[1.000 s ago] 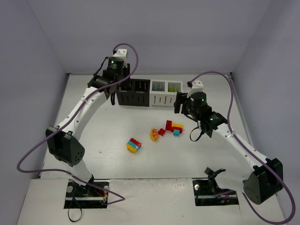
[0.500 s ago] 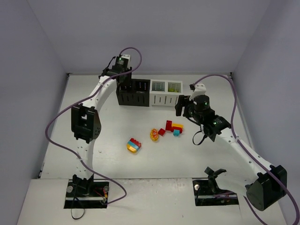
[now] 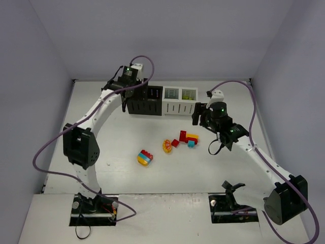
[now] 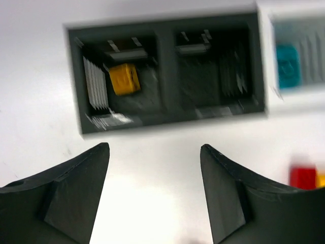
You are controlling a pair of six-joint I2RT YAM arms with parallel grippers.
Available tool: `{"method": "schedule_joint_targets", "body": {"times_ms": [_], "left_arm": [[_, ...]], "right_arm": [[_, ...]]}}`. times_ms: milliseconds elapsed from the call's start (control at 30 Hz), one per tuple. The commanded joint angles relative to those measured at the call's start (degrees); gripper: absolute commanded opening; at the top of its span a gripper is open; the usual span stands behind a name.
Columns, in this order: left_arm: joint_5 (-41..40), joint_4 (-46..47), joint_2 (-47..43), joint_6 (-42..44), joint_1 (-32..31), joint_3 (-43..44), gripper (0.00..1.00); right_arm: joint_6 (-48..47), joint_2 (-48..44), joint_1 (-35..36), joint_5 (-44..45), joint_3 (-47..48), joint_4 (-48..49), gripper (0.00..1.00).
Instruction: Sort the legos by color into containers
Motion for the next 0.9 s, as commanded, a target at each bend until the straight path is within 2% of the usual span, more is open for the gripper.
{"method": "schedule_joint_targets", "body": {"times_ms": [0, 167, 300, 567, 867], "left_arm": [[3.35, 2.56, -9.37, -2.0, -5.32, -6.81, 0.66], [7.04, 3.43, -13.86, -4.8, -12.96, -16.57, 0.71], [8.97, 5.36, -13.96, -7.62, -17.01, -22.29, 0.75], [6.17, 5.9, -7.81, -14.47, -23.78, -23.89, 0.75], [4.94, 5.46, -1.03, -23.26, -24.23, -23.62, 0.75]], "right_arm": [[0.09, 0.23, -1.24, 1.0, 1.53, 2.47, 0.66], [0.7, 0.14, -2.03, 1.09, 0.74, 2.65, 0.66], [1.23, 0.05, -2.3, 1.35, 0.04, 2.65, 0.66], [1.84, -0.65, -2.74, 2.58, -0.58, 2.56, 0.66], [2.37, -2.4, -2.91, 2.76, -1.81, 2.3, 0.66]]}}
